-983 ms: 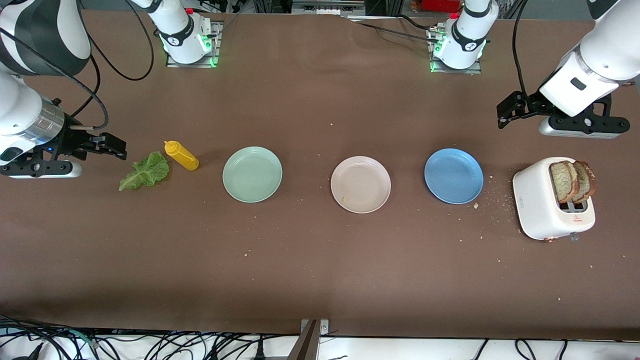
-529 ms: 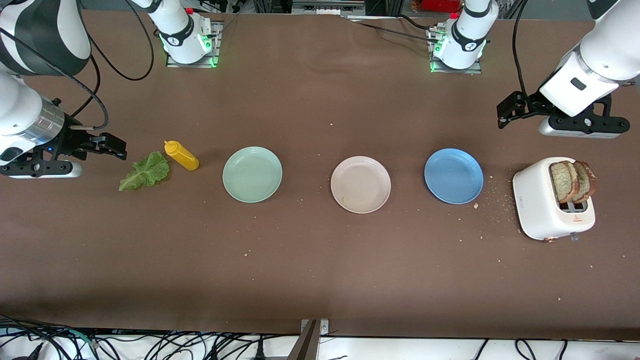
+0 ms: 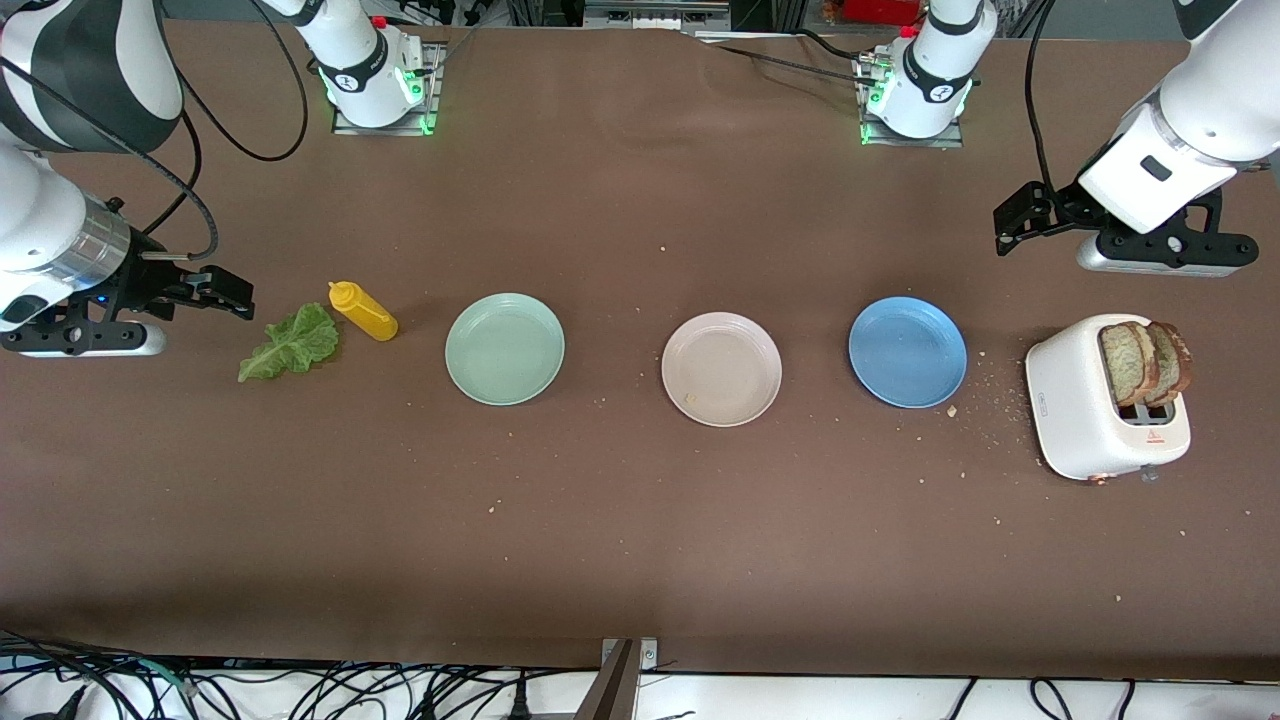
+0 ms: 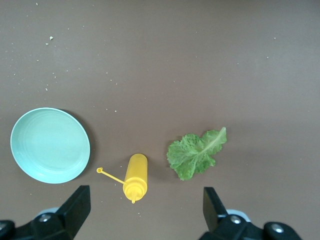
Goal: Make sandwich in beige plate with both arms
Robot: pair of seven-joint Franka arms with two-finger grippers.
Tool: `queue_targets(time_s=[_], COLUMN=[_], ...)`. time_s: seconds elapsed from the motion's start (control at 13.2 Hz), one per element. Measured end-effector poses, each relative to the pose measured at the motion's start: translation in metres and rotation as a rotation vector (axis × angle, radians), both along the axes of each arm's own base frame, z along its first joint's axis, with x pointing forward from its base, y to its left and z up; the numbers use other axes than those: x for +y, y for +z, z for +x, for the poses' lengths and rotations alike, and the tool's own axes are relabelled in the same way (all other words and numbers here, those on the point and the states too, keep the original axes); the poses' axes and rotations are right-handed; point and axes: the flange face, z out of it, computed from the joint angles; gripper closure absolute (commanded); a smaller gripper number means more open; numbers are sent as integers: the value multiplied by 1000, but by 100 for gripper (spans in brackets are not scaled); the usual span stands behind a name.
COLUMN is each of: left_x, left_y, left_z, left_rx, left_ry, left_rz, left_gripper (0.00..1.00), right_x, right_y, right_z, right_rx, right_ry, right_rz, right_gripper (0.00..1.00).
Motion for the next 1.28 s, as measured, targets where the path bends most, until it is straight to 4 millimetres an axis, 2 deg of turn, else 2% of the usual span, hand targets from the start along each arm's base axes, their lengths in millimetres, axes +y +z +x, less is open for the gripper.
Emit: queue_targets(time_s=[0.3,0.6,0.76,0.98,1.28], left_x=[10,26,40,91,147], left_y=[-5,-28,-32,-42,-70], left_z=[4,16,19,26,45], left_rx=[10,52,60,71,52], left_ry=[17,46,70,107,88], left_rz=[0,-2,-3,50,80], left_gripper=[0,0,0,0,0], right_x=[0,0,0,0,0], right_y=[0,0,0,0,0], right_z=[0,0,0,0,0], right_rx=[0,0,0,0,0], right_ry=[0,0,0,0,0], right_rz=[0,0,0,0,0], right_gripper=[0,0,0,0,0])
